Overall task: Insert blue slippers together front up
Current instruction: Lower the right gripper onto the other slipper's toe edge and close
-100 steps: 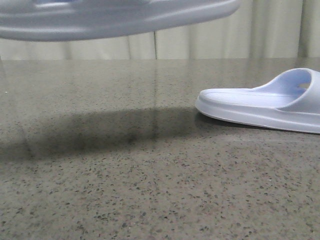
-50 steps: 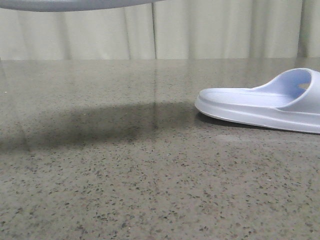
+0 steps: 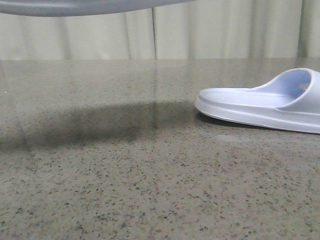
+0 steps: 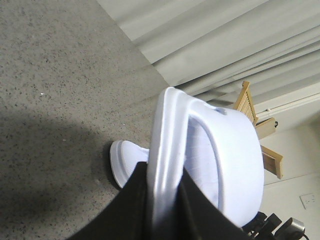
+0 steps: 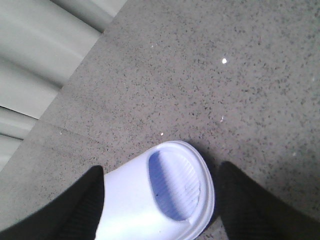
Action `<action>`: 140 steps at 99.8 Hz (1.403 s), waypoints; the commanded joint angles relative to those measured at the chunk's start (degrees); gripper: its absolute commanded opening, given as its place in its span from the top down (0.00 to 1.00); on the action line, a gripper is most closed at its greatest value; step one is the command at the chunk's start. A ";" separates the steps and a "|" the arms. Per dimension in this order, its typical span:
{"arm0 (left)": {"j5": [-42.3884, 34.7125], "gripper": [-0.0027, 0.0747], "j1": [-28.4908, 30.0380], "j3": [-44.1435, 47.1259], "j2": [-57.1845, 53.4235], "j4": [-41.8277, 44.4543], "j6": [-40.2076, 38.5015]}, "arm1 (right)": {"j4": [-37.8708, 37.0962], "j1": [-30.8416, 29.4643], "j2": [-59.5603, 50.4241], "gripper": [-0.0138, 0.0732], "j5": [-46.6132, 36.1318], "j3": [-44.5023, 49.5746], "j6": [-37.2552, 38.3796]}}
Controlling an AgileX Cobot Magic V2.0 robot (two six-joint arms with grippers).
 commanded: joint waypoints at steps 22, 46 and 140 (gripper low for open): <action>0.89 0.95 -1.41 -2.09 -0.43 -2.00 -0.31 | 6.23 -0.41 0.50 0.37 -8.22 3.05 0.08; 0.77 0.95 -1.41 -2.09 -0.43 -1.99 -0.31 | 8.46 -0.41 4.85 0.37 -10.58 3.45 0.08; 0.01 0.94 -1.41 -2.09 -0.43 -1.92 -0.31 | 11.43 -0.41 18.27 0.37 -14.24 3.45 -0.02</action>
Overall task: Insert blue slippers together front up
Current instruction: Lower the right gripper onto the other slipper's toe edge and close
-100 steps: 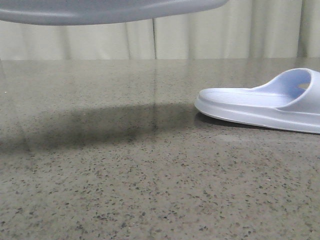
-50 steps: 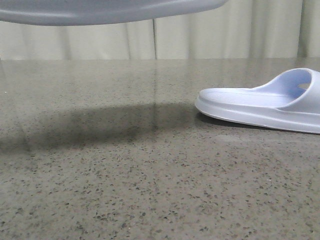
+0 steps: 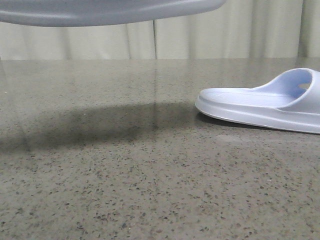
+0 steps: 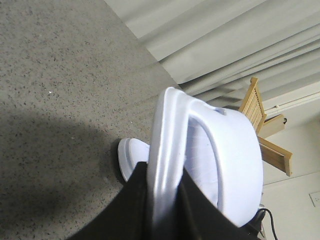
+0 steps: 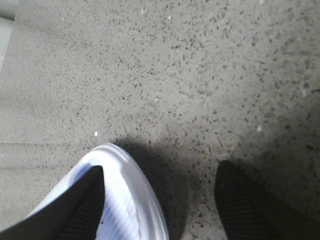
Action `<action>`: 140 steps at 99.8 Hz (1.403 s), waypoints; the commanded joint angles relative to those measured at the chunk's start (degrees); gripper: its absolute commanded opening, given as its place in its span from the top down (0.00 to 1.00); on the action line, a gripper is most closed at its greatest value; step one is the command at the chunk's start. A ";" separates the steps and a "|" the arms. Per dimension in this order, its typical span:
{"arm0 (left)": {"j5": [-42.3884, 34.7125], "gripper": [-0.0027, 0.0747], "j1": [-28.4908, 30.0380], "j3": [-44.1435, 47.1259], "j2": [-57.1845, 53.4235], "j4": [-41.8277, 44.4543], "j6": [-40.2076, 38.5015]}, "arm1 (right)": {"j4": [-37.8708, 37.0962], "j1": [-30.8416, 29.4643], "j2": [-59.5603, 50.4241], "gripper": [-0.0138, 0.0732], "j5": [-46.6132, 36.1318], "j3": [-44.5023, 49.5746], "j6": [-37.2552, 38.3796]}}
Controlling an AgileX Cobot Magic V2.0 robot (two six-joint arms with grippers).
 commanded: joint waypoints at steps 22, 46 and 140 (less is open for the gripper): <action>1.27 0.94 -0.55 -2.09 -0.18 -3.23 -0.31 | 0.25 -0.41 3.01 0.37 -2.43 -1.69 -0.72; 1.27 0.94 -0.55 -2.09 0.06 -3.23 -0.31 | 0.25 -0.41 3.86 0.37 -2.11 -1.69 -0.96; 1.05 0.95 -0.55 -2.09 0.06 -3.18 -0.31 | 0.71 -0.20 5.92 0.46 4.97 -5.07 -8.89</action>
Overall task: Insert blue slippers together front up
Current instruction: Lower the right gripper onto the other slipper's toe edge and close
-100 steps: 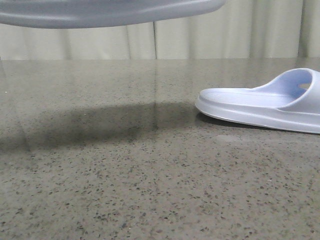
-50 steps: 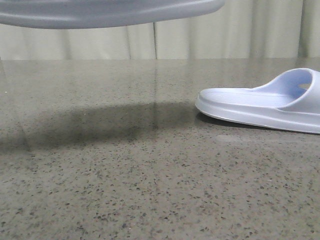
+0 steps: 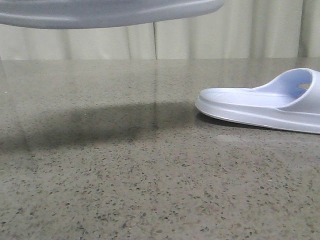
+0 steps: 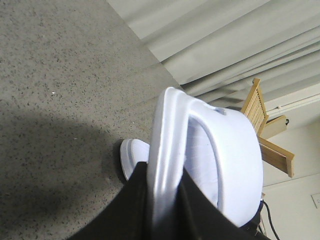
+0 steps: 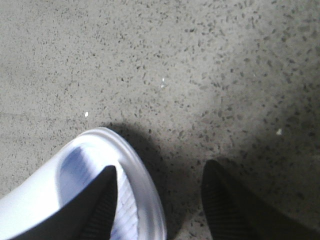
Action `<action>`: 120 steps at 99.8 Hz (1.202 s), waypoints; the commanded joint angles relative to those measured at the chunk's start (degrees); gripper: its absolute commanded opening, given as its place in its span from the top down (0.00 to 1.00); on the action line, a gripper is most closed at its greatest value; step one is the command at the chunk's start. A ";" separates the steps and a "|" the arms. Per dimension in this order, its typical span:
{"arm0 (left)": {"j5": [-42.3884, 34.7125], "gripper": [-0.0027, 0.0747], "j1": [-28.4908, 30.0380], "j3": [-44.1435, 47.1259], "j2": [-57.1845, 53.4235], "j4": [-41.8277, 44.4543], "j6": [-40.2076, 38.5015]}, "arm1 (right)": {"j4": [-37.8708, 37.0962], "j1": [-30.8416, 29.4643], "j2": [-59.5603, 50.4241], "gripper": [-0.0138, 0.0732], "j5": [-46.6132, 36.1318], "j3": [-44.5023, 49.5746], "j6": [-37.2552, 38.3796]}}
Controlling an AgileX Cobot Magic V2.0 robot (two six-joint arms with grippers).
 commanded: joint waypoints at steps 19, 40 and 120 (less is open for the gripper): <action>1.34 0.94 -0.55 -2.09 -0.04 -3.26 -0.31 | 4.51 0.64 4.09 0.46 0.08 -1.76 -4.98; 1.34 0.94 -0.55 -2.09 -0.04 -3.26 -0.31 | 12.40 2.93 7.37 0.46 0.45 -2.11 -12.93; 1.09 0.94 -0.55 -2.09 -0.04 -3.26 -0.31 | 13.40 3.15 8.96 0.51 3.86 -2.11 -20.11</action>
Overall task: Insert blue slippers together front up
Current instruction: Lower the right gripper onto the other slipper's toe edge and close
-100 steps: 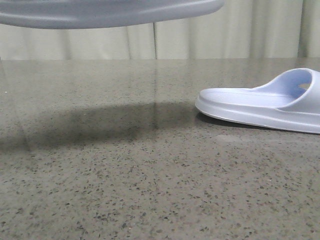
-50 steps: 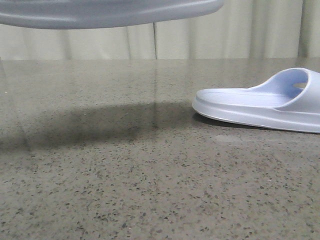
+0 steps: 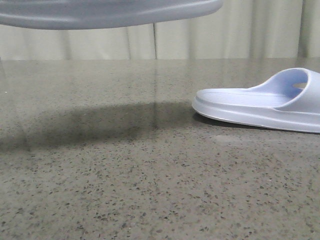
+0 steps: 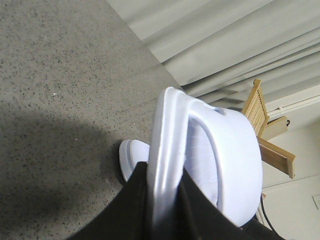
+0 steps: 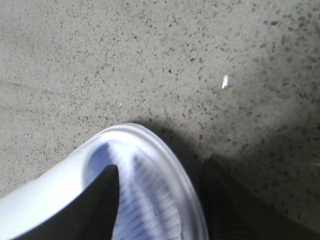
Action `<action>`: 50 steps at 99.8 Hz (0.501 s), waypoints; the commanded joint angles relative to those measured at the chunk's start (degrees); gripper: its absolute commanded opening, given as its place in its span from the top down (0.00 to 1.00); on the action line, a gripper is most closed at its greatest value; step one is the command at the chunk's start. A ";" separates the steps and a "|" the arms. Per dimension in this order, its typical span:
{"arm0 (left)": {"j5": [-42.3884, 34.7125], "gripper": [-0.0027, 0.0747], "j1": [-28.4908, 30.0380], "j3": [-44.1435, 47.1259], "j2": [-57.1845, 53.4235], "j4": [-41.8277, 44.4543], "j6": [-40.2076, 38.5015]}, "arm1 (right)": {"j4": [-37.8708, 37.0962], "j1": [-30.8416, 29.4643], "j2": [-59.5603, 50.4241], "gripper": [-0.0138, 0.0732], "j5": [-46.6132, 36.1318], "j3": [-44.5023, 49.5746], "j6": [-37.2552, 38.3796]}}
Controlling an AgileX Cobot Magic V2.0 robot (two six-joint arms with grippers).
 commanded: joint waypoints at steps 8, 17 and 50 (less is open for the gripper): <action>1.35 0.95 -0.55 -2.09 -0.04 -3.26 -0.31 | -1.02 0.30 1.15 0.57 5.90 0.14 -1.33; 1.35 0.94 -0.55 -2.09 -0.04 -3.26 -0.31 | -1.02 0.30 1.15 0.62 6.03 0.14 -1.92; 1.35 0.95 -0.55 -2.09 -0.04 -3.26 -0.31 | -1.13 0.30 1.15 0.81 5.84 0.14 -4.75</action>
